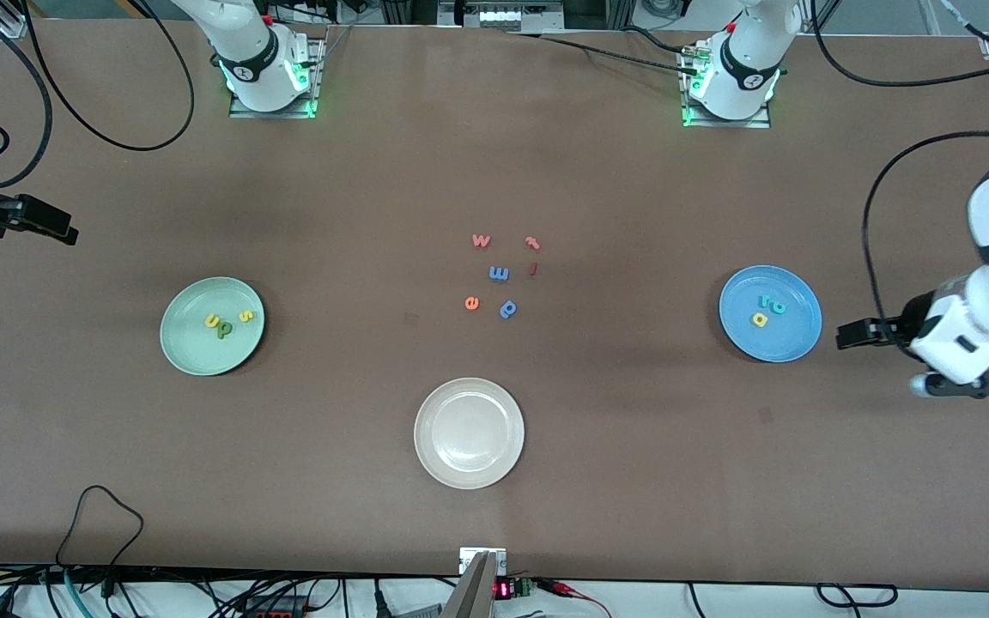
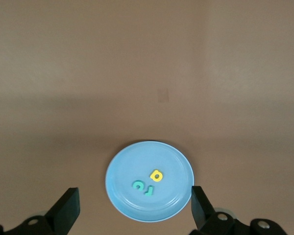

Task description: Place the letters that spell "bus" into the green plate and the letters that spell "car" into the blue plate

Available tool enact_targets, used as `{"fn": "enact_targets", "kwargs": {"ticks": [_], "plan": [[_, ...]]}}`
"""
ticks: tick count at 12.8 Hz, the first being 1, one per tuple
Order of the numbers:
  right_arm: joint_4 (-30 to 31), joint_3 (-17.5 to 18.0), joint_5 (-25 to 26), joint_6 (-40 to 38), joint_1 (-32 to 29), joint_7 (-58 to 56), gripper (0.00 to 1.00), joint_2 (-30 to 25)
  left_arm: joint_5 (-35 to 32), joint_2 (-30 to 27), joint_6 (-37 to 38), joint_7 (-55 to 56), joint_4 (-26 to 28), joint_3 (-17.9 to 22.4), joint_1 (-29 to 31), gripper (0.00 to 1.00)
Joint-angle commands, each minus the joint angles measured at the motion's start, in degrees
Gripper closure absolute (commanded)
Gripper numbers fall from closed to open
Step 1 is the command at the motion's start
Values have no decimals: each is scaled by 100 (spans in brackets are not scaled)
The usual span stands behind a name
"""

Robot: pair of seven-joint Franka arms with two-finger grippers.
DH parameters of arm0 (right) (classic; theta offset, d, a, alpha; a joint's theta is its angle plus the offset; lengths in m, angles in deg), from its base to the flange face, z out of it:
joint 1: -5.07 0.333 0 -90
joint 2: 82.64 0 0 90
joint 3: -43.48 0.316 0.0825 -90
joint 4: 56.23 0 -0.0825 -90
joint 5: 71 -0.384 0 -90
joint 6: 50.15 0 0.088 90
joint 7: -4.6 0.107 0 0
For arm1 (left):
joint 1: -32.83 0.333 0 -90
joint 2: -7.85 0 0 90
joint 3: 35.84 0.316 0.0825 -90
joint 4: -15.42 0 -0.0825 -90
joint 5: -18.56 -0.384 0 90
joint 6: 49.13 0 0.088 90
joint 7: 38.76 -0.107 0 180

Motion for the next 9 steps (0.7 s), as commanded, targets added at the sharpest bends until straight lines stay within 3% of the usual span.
{"fn": "enact_targets", "kwargs": {"ticks": [1, 3, 5, 6, 9], "plan": [[-125, 64, -79, -116, -97, -81, 0, 36, -46, -130, 221, -233, -387, 78, -172, 0], [-125, 64, -88, -116, -114, -81, 0, 53, 172, -289, 413, -242, -668, 1067, -1100, 0], [-125, 64, -96, -133, -114, -72, 0, 53, 953, -508, 581, -251, -731, 2209, -1823, 0], [-125, 64, -96, -134, -106, -72, 0, 53, 1087, -727, 599, -268, -505, 2441, -1965, 0], [-125, 64, -96, -134, -97, -72, 0, 53, 1106, -1290, 538, -189, 269, 2452, -2046, 0]]}}
